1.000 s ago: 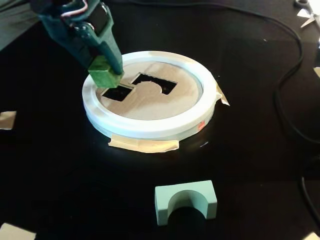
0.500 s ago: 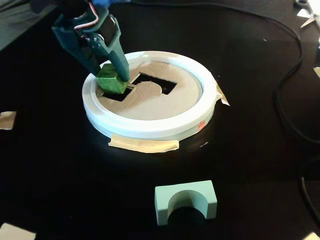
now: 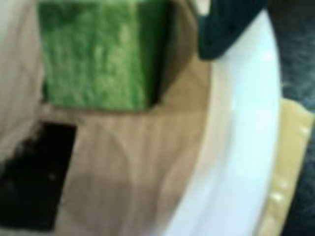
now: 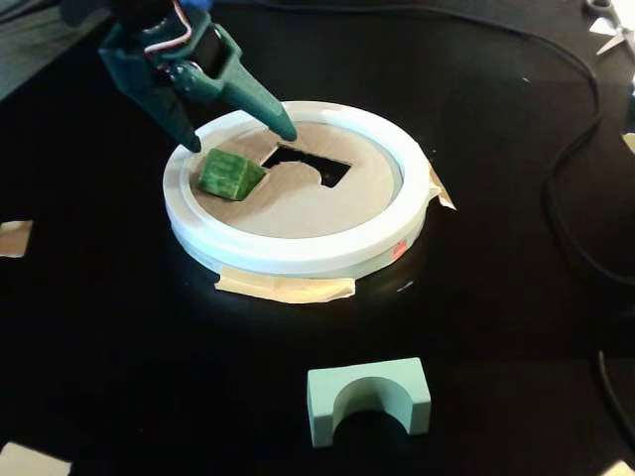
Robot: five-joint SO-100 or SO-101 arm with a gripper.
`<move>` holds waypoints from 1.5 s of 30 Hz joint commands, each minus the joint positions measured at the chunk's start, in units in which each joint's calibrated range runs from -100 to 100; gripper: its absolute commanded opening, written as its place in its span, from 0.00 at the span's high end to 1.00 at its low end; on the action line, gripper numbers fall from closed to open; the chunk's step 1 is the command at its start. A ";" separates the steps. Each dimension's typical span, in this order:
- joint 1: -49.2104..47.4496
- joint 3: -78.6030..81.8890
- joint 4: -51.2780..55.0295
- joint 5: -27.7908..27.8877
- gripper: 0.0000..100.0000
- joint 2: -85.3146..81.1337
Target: Pick up the square block and drop it in corresponding square shaped hole
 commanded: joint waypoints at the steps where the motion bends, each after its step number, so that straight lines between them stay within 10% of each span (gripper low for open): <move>1: -0.54 -4.90 5.86 0.10 0.00 -7.07; 45: 6.33 -10.28 -1.26 3.27 0.00 8.43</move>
